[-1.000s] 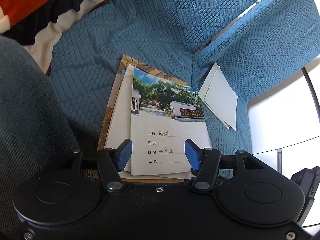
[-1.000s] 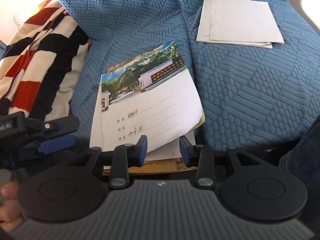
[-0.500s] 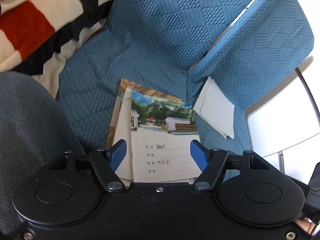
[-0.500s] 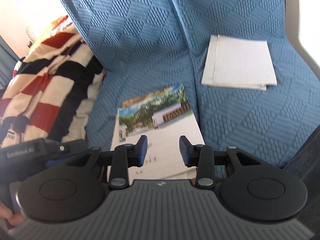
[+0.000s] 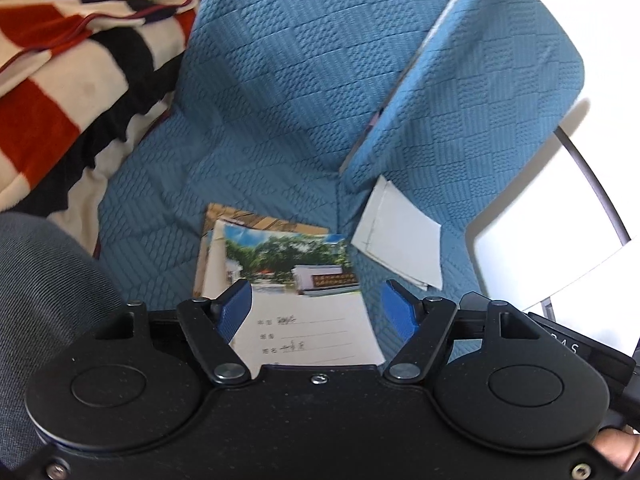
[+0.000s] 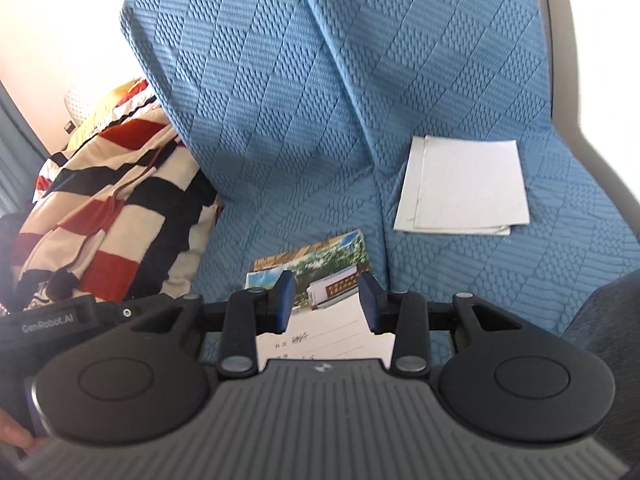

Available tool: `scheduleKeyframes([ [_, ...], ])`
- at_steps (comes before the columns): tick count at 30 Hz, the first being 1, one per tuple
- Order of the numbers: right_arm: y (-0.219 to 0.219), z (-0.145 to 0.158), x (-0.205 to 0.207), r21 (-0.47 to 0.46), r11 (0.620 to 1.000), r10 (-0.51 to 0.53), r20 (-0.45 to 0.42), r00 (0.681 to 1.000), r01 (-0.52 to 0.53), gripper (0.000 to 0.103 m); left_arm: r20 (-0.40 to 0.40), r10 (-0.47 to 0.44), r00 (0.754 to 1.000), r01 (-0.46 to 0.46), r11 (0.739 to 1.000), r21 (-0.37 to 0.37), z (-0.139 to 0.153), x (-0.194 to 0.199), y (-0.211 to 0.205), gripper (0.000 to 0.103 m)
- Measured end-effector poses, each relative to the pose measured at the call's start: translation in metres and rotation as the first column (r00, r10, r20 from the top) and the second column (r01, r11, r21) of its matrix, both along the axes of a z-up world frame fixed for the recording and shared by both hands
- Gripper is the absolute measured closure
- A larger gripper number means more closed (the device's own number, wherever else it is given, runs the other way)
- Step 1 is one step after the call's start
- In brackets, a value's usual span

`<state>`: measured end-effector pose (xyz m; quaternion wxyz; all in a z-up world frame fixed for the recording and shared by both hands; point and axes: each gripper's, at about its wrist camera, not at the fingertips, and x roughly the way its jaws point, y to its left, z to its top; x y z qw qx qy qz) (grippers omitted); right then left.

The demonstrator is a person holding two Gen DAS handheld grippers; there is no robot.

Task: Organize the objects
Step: 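Pull both grippers back up away from the stacked books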

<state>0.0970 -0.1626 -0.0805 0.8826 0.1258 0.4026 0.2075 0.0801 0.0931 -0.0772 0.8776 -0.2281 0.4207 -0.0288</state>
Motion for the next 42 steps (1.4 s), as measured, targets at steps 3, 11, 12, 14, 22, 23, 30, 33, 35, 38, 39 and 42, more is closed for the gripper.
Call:
scheduleKeyframes([
  [3,-0.008,0.005,-0.004,-0.009,1.000,-0.014,0.024,1.000,0.014,0.064,0.017,-0.023,1.000,0.023,1.000,0.011,0.006,0.001,-0.011,0.033],
  [11,-0.029,0.013,-0.011,-0.022,0.998,-0.054,0.067,0.996,0.056,0.064,0.067,-0.077,0.995,0.075,0.997,0.023,0.022,0.003,-0.041,0.033],
  [12,-0.032,0.013,-0.011,-0.025,0.998,-0.059,0.069,0.996,0.060,0.064,0.073,-0.083,0.994,0.082,0.996,0.026,0.023,0.003,-0.044,0.033],
  [14,-0.035,0.014,-0.013,-0.032,0.997,-0.065,0.078,0.995,0.068,0.064,0.083,-0.096,0.992,0.094,0.995,0.033,0.026,0.003,-0.051,0.032],
  [22,-0.052,0.015,-0.019,-0.060,0.993,-0.096,0.108,0.989,0.103,0.059,0.094,-0.138,0.986,0.134,0.990,0.055,0.025,0.008,-0.073,0.031],
  [23,-0.053,0.015,-0.020,-0.063,0.992,-0.098,0.113,0.989,0.106,0.058,0.094,-0.143,0.985,0.138,0.989,0.058,0.024,0.009,-0.076,0.031],
  [30,-0.065,0.014,-0.024,-0.084,0.988,-0.120,0.125,0.985,0.131,0.058,0.088,-0.170,0.982,0.163,0.984,0.076,0.022,0.014,-0.091,0.029],
  [33,-0.070,0.013,-0.025,-0.084,0.987,-0.129,0.119,0.984,0.139,0.049,0.095,-0.184,0.978,0.177,0.981,0.079,0.022,0.014,-0.095,0.019],
  [35,-0.073,0.013,-0.026,-0.078,0.988,-0.126,0.121,0.985,0.136,0.038,0.109,-0.188,0.976,0.178,0.980,0.089,0.023,0.014,-0.097,0.012],
  [38,-0.077,0.016,-0.029,-0.072,0.986,-0.135,0.148,0.980,0.147,0.019,0.136,-0.188,0.973,0.174,0.979,0.110,0.023,0.014,-0.100,0.002],
  [39,-0.079,0.016,-0.030,-0.074,0.986,-0.138,0.154,0.978,0.151,0.019,0.139,-0.185,0.973,0.169,0.978,0.119,0.023,0.014,-0.102,0.002],
  [42,-0.082,0.014,-0.028,-0.075,0.985,-0.143,0.151,0.978,0.155,0.019,0.139,-0.190,0.972,0.172,0.976,0.132,0.021,0.018,-0.105,0.002],
])
